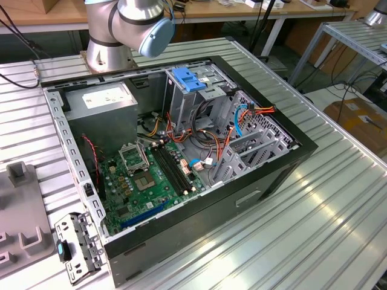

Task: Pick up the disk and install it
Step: 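Pick up the disk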

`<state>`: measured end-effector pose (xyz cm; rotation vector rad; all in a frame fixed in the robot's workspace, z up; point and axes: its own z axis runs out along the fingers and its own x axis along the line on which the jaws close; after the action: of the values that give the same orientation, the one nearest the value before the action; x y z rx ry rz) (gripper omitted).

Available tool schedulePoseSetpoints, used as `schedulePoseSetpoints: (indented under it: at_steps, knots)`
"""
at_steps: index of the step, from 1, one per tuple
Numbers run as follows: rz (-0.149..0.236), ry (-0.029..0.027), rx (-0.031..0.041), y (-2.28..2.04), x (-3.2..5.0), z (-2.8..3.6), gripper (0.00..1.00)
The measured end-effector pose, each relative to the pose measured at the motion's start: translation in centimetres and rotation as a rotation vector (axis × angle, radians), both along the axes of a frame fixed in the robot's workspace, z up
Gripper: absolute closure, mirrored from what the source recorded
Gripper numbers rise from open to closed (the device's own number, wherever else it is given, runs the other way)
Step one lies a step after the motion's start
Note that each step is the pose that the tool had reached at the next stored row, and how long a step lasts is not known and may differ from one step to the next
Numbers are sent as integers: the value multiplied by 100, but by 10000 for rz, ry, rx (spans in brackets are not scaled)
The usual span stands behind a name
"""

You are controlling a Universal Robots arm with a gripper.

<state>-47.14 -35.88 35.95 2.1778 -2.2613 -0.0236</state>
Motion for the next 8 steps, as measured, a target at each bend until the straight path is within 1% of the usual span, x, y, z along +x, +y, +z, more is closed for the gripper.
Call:
schedulePoseSetpoints:
  at_steps: [8]
  knots:
    - [0, 0, 0, 0, 0, 24, 63]
